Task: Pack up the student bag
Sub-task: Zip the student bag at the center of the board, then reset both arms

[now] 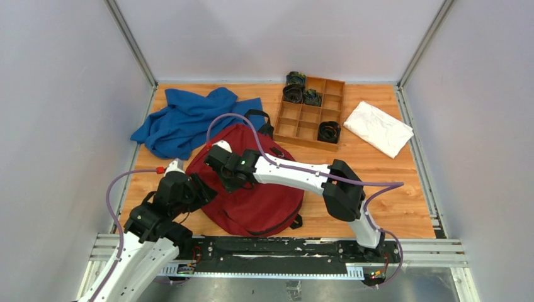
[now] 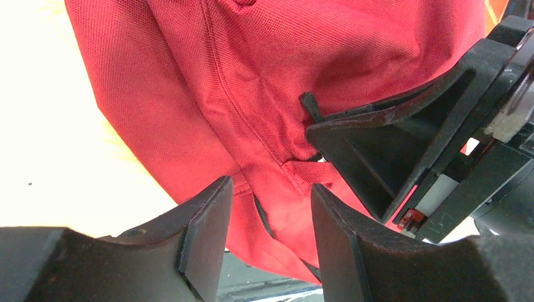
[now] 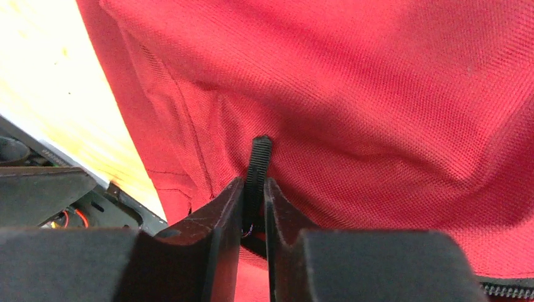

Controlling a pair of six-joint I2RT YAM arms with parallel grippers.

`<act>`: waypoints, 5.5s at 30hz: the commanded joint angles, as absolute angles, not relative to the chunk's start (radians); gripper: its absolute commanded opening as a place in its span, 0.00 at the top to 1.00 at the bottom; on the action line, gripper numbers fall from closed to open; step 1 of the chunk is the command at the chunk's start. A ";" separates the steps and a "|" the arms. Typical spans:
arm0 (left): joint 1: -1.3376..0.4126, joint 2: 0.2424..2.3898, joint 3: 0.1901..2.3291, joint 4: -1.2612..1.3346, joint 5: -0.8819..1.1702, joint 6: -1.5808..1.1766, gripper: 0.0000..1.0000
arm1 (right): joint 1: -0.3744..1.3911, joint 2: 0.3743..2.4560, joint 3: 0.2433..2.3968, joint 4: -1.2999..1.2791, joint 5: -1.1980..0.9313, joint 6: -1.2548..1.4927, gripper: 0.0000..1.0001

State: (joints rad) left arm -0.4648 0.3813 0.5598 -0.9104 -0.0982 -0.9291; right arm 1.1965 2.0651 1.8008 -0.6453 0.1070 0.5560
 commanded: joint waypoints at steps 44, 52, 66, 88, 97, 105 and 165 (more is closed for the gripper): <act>-0.459 0.557 0.465 -0.566 0.002 -1.056 0.51 | 1.207 1.830 1.544 -0.453 0.175 0.599 1.00; -0.459 0.536 0.422 -0.559 -0.040 -1.107 0.51 | 1.207 1.825 1.537 -0.452 0.172 0.599 1.00; -0.459 0.586 0.416 -0.535 -0.043 -1.117 0.68 | 1.207 1.823 1.524 -0.451 0.168 0.615 1.00; -0.459 0.481 0.416 -0.690 -0.123 -1.125 1.00 | 1.205 1.793 1.508 -0.438 0.254 0.617 1.00; -0.459 0.492 0.440 -0.751 -0.144 -1.099 1.00 | 1.144 1.753 1.479 -0.437 0.300 0.613 1.00; -0.459 0.519 0.466 -0.767 -0.144 -1.066 1.00 | 1.065 1.701 1.441 -0.431 0.347 0.591 1.00; -0.459 0.966 1.337 -0.839 -0.192 -0.405 0.00 | 0.442 0.958 1.206 -0.761 0.537 0.426 0.03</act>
State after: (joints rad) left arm -0.4648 0.9585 1.2572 -0.8234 -0.1944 -0.5217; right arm 0.4625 1.0599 1.2900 -0.6109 0.4362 0.4038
